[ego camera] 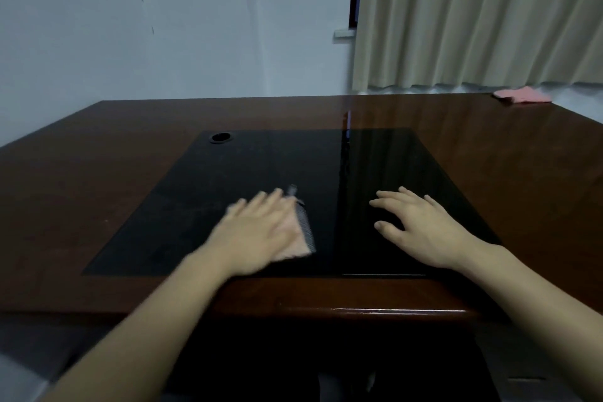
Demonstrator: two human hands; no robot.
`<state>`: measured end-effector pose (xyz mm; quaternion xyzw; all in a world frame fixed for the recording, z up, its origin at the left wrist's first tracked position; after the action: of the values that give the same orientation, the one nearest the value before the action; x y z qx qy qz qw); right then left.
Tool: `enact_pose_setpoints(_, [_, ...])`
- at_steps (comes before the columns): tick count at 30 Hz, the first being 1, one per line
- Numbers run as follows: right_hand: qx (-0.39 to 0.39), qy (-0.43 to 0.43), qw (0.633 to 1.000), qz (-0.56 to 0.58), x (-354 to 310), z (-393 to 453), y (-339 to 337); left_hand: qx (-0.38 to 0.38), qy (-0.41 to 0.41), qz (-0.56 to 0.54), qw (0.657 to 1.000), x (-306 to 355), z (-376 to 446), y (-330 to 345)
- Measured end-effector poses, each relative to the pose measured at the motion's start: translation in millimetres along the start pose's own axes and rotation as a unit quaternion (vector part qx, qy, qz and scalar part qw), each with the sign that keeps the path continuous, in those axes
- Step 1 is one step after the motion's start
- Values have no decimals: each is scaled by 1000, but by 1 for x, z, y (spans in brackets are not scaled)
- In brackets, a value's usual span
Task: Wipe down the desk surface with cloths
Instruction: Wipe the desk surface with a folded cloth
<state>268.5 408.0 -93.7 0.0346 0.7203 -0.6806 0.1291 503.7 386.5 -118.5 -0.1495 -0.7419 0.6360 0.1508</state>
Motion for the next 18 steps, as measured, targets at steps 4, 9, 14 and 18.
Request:
enact_pose_setpoints(4, [7,3,1000,1,8,1,-1,-14,-105,-12,994,-99,7,-1])
enact_pose_setpoints(9, [28,23,999,15,27,12,-18,0,-91,-5,996,-85,30,-5])
enact_pose_setpoints(14, [14,23,1000,16,35,15,-15,21,50,-10,998,38,69,-12])
enact_pose_setpoints(18, [19,35,999,17,47,8,-20,7,129,-34,991,114,89,-9])
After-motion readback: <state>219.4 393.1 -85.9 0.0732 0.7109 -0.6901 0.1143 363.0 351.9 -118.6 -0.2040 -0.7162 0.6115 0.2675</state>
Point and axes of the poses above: each hand's wrist, its own z-axis towards the middle knuckle, its own y-axis out of the palm, x = y × z, the point moved 10 cm from there along z, towards the middle knuckle, and after that the axes turned 2 degrees about y, right-handed, at the moved point
